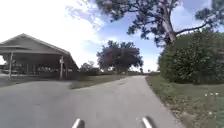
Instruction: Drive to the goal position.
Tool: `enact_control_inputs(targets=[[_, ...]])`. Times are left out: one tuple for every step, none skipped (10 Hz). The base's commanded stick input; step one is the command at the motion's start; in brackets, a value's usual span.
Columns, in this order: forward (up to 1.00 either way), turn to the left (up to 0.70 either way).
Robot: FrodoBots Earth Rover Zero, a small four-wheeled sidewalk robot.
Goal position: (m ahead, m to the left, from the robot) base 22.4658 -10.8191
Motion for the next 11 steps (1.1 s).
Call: enact_control_inputs(targets=[[0.69, 0.03], [0.69, 0.03], [0.69, 0.03], [0.69, 0.03], [0.69, 0.03], [0.69, 0.03], [0.69, 0.03], [0.69, 0.03], [0.69, 0.03], [0.69, 0.03], [0.69, 0.03]])
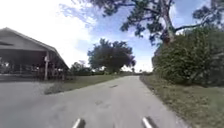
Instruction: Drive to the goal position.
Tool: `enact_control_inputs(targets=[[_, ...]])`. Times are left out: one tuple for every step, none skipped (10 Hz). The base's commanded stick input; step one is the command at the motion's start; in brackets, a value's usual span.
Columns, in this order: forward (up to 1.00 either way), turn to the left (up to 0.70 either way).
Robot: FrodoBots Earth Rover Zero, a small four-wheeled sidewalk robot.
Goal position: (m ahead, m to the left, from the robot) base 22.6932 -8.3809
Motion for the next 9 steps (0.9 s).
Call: enact_control_inputs(targets=[[0.69, 0.03], [0.69, 0.03], [0.69, 0.03], [0.69, 0.03], [0.69, 0.03], [0.69, 0.03], [0.69, 0.03], [0.69, 0.03], [0.69, 0.03]])
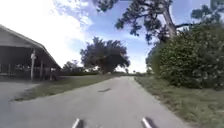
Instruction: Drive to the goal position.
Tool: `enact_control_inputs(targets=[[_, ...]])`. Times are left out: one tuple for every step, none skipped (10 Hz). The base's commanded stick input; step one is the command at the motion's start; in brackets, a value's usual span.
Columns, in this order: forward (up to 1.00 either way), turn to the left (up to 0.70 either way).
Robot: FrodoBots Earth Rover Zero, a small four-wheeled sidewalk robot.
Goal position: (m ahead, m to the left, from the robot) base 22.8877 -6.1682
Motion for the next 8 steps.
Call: enact_control_inputs(targets=[[0.69, 0.03], [0.69, 0.03], [0.69, 0.03], [0.69, 0.04], [0.69, 0.26], [0.69, 0.34], [0.69, 0.34], [0.69, 0.27]])
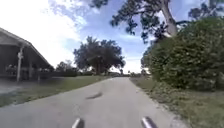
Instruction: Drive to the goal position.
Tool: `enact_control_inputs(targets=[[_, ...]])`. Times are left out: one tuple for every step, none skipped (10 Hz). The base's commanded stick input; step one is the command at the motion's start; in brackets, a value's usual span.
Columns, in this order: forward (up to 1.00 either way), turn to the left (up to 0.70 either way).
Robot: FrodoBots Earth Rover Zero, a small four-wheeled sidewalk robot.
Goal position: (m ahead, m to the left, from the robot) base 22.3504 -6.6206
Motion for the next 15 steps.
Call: enact_control_inputs(targets=[[0.69, 0.05], [0.69, 0.03], [0.69, 0.03], [0.69, 0.03], [0.69, 0.03], [0.69, 0.03], [0.69, 0.03], [0.69, 0.03], [0.69, 0.08], [0.69, 0.33], [0.69, 0.24], [0.69, 0.11], [0.69, 0.03], [0.69, 0.03], [0.69, 0.03]])
